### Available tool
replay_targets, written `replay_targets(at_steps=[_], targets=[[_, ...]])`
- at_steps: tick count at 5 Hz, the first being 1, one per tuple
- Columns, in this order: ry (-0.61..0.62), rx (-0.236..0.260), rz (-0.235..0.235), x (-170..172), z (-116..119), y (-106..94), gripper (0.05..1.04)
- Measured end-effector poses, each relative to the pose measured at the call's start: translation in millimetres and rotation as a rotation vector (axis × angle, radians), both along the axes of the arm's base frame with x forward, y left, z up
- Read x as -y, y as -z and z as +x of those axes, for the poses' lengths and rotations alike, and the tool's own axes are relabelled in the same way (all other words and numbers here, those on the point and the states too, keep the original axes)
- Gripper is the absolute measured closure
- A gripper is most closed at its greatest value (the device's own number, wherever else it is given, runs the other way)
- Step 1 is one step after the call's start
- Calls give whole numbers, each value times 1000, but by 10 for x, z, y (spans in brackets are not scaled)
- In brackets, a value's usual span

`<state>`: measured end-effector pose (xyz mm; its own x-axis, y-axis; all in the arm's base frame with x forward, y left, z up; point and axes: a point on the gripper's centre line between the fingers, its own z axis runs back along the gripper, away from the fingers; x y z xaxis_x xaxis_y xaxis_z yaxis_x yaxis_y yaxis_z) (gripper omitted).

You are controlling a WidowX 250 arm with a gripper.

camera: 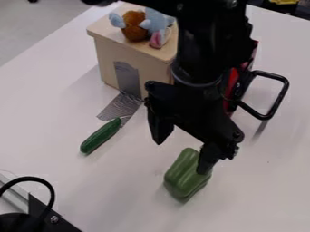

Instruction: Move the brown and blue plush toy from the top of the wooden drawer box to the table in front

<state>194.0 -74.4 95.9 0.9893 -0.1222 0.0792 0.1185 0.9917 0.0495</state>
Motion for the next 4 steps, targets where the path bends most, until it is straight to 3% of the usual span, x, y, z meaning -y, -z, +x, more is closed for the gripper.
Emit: replay_targets(at_steps=[1,2,3,4], targets=[[-2,-16,6,-17,-28,35,85],[-38,-3,13,-245,88,-74,85],[-71,79,-1,-552,374,-370,85],[-99,123,-9,-843,600,-635,85]])
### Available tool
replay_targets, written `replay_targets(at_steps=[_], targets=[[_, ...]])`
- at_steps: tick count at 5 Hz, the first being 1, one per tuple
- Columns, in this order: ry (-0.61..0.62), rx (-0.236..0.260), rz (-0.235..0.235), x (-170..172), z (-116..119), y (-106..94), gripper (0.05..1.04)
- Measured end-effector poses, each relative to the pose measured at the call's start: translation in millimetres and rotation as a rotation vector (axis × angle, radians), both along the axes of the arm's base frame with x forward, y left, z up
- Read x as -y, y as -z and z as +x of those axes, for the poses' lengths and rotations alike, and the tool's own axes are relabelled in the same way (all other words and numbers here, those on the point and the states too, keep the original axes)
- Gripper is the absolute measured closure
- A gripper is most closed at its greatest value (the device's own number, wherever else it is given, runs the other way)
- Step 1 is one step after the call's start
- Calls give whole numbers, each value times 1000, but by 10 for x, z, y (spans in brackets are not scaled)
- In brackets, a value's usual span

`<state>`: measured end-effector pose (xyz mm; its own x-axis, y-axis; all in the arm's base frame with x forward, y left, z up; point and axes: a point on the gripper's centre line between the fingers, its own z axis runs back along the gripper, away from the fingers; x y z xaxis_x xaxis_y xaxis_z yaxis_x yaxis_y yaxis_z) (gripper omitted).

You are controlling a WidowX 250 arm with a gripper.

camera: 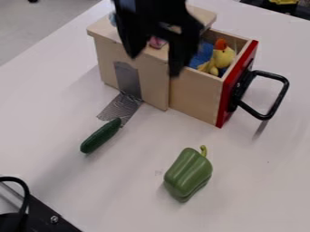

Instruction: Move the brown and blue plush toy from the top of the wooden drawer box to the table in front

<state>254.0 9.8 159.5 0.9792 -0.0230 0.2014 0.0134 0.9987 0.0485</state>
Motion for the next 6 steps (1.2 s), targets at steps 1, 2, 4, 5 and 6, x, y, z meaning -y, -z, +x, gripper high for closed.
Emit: replay_targets(at_steps=[1,2,4,5,6], targets=[[-23,51,12,-274,225,-217,85],[-34,64,16,-402,461,-256,85],[-57,-21,27,-609,692,141,85],[-83,-72,33,-767,759,337,85],[-88,-88,47,-845,802,398,116]])
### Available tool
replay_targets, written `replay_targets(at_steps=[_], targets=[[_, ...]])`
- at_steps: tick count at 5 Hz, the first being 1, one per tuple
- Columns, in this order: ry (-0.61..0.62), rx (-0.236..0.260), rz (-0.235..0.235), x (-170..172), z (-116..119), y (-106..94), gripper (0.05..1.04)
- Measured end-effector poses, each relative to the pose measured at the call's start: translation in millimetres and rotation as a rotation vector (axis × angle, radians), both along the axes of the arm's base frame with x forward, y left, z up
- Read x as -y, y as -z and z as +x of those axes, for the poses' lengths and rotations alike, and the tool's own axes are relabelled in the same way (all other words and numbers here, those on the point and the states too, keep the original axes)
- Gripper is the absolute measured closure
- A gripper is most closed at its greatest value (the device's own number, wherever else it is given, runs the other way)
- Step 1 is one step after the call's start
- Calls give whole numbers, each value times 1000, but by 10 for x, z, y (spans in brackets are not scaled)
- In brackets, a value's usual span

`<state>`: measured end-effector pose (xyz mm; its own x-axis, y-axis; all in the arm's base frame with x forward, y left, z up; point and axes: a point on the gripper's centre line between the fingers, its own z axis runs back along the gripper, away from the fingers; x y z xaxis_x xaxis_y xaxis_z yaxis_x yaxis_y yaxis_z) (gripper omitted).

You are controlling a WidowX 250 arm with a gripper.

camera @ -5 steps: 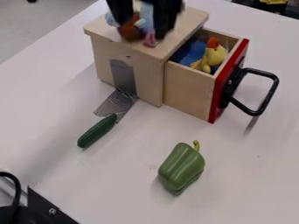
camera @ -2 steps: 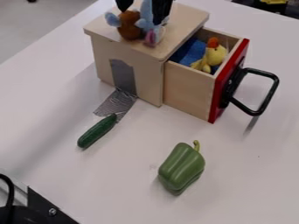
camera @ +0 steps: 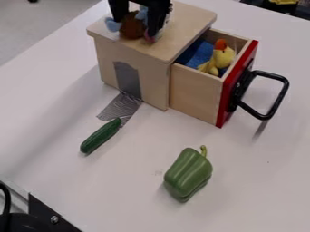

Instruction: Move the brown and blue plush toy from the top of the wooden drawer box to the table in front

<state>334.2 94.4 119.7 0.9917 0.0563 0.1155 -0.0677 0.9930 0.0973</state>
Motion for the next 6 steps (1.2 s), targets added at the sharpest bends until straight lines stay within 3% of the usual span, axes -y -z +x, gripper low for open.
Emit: replay_targets(at_steps=[2,3,4,6], targets=[[-13,5,-21,-8,-1,93,548],[4,9,-25,67,-55,98,650],[21,-5,-12,227,-294,64,732],[27,-79,-8,669,-887,203,903]])
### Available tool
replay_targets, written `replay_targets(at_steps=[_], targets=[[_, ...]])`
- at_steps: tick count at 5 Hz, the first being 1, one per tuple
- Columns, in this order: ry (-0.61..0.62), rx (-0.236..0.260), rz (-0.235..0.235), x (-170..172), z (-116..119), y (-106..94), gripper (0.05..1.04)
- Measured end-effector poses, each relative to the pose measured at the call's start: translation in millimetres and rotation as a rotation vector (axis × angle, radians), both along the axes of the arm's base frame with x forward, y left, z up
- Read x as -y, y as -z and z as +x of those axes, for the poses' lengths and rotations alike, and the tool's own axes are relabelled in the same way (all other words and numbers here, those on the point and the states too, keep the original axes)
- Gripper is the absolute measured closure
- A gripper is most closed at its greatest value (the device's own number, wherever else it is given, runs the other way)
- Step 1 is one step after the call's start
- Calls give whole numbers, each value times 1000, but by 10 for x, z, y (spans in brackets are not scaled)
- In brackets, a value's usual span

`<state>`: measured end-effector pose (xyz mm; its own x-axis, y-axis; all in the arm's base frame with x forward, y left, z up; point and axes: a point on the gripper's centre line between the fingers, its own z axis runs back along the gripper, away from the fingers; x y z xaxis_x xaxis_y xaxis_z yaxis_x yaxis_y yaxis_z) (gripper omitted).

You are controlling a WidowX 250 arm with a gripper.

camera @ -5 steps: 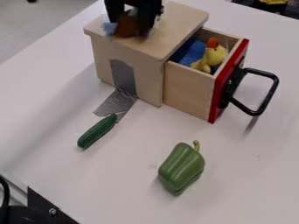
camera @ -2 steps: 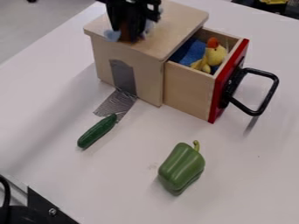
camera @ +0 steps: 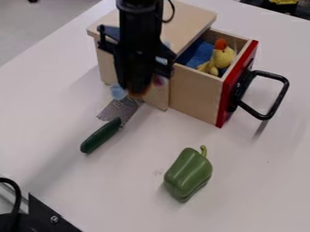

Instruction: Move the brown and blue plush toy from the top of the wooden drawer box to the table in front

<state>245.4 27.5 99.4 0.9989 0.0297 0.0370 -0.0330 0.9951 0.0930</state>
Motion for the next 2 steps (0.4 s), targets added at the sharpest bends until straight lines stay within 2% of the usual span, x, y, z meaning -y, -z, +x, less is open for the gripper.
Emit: replay_targets(at_steps=[1,2], targets=[[4,-35,-10,169,-242,97,968],[6,-76,-18,232,-397,249,985]])
